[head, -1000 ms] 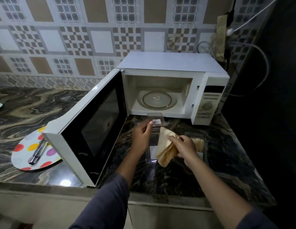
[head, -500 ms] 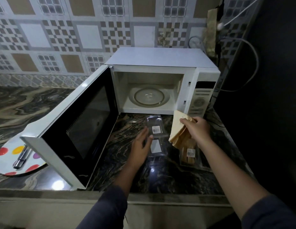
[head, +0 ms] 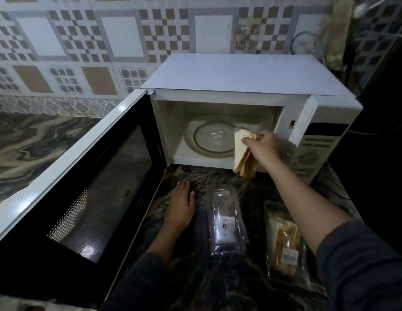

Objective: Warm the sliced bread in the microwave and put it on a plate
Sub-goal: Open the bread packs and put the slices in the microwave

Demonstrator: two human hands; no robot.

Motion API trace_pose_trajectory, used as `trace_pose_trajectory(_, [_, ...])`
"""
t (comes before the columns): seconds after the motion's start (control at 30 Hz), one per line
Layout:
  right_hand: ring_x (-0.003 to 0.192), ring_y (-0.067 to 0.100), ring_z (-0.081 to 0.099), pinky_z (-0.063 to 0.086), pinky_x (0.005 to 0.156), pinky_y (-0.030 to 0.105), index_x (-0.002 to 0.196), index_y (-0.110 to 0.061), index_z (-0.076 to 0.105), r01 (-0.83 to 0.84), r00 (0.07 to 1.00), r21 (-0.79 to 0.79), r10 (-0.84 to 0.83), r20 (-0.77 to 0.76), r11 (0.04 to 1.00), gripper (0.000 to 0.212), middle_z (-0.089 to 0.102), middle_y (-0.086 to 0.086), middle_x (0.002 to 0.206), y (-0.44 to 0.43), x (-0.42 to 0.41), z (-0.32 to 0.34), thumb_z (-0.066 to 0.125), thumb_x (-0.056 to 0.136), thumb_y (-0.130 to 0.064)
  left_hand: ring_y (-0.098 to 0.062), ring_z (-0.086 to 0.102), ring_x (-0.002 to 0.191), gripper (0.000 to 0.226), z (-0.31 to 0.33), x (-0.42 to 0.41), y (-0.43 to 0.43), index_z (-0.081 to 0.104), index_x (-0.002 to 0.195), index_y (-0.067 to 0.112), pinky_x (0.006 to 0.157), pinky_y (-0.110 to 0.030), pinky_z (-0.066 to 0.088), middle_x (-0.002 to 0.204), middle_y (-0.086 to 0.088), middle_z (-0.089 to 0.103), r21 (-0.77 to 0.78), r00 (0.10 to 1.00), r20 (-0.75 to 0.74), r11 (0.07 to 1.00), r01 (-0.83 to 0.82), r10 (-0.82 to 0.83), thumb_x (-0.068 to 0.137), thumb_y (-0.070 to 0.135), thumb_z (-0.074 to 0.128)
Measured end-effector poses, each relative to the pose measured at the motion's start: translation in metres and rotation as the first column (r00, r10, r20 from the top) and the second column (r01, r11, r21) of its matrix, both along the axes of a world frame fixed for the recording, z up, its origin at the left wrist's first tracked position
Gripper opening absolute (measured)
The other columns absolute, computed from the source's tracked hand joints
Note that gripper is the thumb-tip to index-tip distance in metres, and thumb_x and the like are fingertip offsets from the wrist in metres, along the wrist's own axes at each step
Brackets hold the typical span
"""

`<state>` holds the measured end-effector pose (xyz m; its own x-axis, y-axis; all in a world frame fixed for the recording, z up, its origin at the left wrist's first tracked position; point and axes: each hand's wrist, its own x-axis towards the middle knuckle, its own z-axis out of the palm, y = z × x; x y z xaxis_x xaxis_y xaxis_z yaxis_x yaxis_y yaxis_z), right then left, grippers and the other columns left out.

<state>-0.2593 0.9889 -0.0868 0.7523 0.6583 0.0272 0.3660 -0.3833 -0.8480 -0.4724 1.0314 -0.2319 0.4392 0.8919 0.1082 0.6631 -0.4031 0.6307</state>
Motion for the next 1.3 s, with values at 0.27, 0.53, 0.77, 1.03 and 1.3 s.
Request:
trace_pose_trajectory(0.27, [0.113,0.033,0.057,0.049,0.091,0.033,0.118,-0.008,0.058,0.017,1.000,-0.103,-0.018,-0.009,0.995,0.049,0.061,0.014,0.119,0.100,0.031,-0.009,0.064,0.081,-0.039,-0.021,0.019,0.144,0.070,-0.021,0.033,0.026,0.027,0.145,0.011,0.117,-0.035,0.010,0.154,-0.007,0.025,0.202,0.949,-0.299,0.979,-0.034,0.095,0.086,0.040,0.004])
trace_pose_trajectory(0.53, [0.105,0.037,0.054,0.040,0.086,0.033,0.106,0.011,0.059,-0.273,0.962,-0.338,0.245,-0.123,0.901,0.048,0.059,0.021,0.105,0.152,0.035,-0.017,0.033,0.101,-0.028,-0.021,0.033,0.139,0.059,-0.026,0.034,0.030,0.040,0.139,0.011,0.112,-0.037,0.014,0.148,-0.007,0.038,0.189,0.943,-0.314,0.981,-0.054,0.112,0.088,0.037,0.023])
trace_pose_trajectory(0.77, [0.121,0.034,0.050,0.041,0.096,0.038,0.127,-0.012,0.049,-0.034,0.969,-0.306,0.106,0.223,0.951,0.049,0.051,0.015,0.132,0.163,0.039,-0.034,0.055,0.087,-0.039,-0.021,0.030,0.140,0.061,-0.022,0.033,0.029,0.039,0.140,0.013,0.112,-0.037,0.009,0.149,-0.007,0.036,0.187,0.955,-0.276,0.981,-0.058,0.110,0.087,0.038,0.021])
trace_pose_trajectory(1.03, [0.119,0.033,0.047,0.043,0.099,0.040,0.129,-0.008,0.042,-0.069,0.988,-0.215,0.096,0.122,0.974,0.057,0.047,0.015,0.127,0.116,0.015,-0.043,0.060,0.081,-0.032,-0.016,0.011,0.145,0.078,-0.015,0.030,0.028,0.023,0.146,0.015,0.116,-0.027,0.004,0.156,-0.003,0.019,0.116,0.964,-0.260,0.993,-0.023,0.052,0.079,0.047,0.000])
trace_pose_trajectory(1.3, [0.109,0.027,0.052,0.041,0.088,0.031,0.112,-0.007,0.055,-0.064,0.962,-0.014,0.065,0.267,0.998,0.031,0.056,0.012,0.117,-0.045,-0.027,-0.041,0.060,0.084,-0.017,-0.027,0.023,0.142,0.053,-0.001,0.000,-0.031,0.033,0.141,0.002,0.116,-0.029,0.012,0.152,-0.015,0.026,-0.015,0.980,-0.196,1.000,0.015,-0.018,0.093,0.023,0.042])
